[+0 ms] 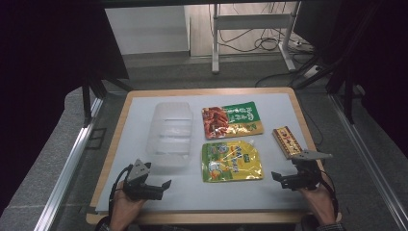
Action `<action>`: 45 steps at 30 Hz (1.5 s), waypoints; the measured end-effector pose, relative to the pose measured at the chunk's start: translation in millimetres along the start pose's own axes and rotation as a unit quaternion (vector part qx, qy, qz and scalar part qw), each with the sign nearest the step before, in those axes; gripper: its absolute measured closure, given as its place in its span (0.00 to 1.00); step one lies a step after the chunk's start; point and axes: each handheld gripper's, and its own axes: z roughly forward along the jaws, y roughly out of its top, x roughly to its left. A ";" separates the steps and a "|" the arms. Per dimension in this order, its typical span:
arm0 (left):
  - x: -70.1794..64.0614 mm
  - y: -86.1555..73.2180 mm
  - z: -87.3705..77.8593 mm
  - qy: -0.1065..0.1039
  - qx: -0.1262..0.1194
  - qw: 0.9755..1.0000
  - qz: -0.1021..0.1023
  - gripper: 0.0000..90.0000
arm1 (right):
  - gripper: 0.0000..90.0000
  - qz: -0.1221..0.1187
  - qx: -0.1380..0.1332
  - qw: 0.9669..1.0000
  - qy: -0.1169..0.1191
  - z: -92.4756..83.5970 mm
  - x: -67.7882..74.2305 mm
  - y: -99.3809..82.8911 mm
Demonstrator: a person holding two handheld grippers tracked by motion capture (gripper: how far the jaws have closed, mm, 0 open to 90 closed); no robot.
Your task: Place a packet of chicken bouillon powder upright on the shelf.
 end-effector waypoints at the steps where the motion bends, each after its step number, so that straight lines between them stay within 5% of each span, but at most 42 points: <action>1: 0.0 0.0 0.0 0.000 0.000 1.000 0.000 0.00 | 0.00 0.004 -0.005 1.000 0.004 -0.3 -1.9 -0.7; 8: -2.5 0.0 3.2 0.002 0.015 1.000 0.011 0.00 | 0.00 -0.007 -0.005 1.000 0.004 1.2 -1.2 -0.6; 23: -4.3 1.9 4.4 -0.018 0.039 0.999 -0.006 0.01 | 0.00 -0.021 0.017 1.000 -0.001 6.8 2.0 -0.8; 28: -5.9 3.8 1.4 -0.014 0.038 0.999 -0.003 0.08 | 0.00 -0.023 0.017 1.000 -0.003 6.8 2.4 -0.5; 37: -12.1 7.3 -3.7 -0.035 0.032 0.999 0.015 0.34 | 0.00 -0.027 0.023 0.999 -0.005 8.3 3.4 -0.6; 45: -20.9 11.2 -1.3 -0.058 0.035 0.997 0.026 0.45 | 0.00 -0.032 0.024 0.999 -0.006 9.0 4.7 -0.2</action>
